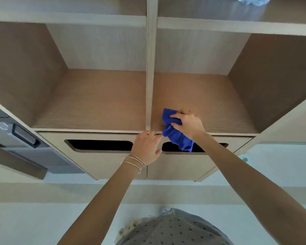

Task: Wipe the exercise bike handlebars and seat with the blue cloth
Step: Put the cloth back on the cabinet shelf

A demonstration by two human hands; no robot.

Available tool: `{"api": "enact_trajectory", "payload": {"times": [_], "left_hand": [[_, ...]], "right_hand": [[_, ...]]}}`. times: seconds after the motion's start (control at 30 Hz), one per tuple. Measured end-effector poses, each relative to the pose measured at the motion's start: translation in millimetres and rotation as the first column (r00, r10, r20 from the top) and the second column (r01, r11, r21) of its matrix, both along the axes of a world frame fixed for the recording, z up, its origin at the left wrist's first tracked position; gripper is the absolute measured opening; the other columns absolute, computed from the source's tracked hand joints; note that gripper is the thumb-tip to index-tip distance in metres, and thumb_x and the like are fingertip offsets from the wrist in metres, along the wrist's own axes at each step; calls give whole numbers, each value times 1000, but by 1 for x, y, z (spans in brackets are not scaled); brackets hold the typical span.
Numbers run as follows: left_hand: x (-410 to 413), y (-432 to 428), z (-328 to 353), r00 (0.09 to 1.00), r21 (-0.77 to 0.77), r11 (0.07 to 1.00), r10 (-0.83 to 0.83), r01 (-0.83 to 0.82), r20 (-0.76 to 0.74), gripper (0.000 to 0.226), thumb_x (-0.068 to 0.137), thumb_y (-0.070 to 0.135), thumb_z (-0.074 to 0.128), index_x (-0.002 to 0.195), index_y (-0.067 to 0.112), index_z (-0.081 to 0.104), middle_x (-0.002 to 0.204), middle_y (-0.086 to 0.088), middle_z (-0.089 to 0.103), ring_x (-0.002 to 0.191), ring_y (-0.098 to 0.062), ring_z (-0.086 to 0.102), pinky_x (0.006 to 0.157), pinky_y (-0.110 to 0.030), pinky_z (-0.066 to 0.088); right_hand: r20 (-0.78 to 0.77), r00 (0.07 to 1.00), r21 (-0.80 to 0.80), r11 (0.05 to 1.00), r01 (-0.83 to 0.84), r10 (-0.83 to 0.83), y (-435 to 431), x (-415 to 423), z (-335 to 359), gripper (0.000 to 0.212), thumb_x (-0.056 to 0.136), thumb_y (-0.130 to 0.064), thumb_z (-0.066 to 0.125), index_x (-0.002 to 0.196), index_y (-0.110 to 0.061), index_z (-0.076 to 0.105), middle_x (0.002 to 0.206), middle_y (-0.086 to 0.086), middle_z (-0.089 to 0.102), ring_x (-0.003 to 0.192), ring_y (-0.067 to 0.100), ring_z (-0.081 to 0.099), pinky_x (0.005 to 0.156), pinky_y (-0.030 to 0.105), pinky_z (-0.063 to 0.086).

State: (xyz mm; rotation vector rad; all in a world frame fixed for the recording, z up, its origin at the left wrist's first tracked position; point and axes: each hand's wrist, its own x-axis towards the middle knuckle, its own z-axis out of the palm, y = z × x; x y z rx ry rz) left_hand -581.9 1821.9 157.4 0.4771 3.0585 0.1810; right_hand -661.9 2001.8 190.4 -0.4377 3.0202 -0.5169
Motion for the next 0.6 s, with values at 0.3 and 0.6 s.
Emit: {"api": "enact_trajectory", "payload": {"times": [0.3, 0.6], "left_hand": [[-35, 32, -3, 999, -16, 999, 46, -46, -6, 56, 86, 35, 53, 137, 20, 35, 135, -5, 44, 123, -28, 40, 98, -40, 38], [-58, 55, -8, 999, -8, 999, 35, -35, -16, 54, 88, 30, 49, 139, 20, 33, 142, -5, 37, 120, -29, 41, 94, -40, 41]], "right_hand": [[98, 992, -38, 997, -73, 77, 34, -50, -32, 39, 89, -47, 53, 126, -34, 55, 135, -6, 48, 125, 25, 34, 103, 44, 33], [345, 927, -155, 965, 210, -146, 72, -82, -23, 53, 82, -43, 65, 124, -12, 55, 122, 6, 60, 111, 25, 55, 93, 38, 46]]}}
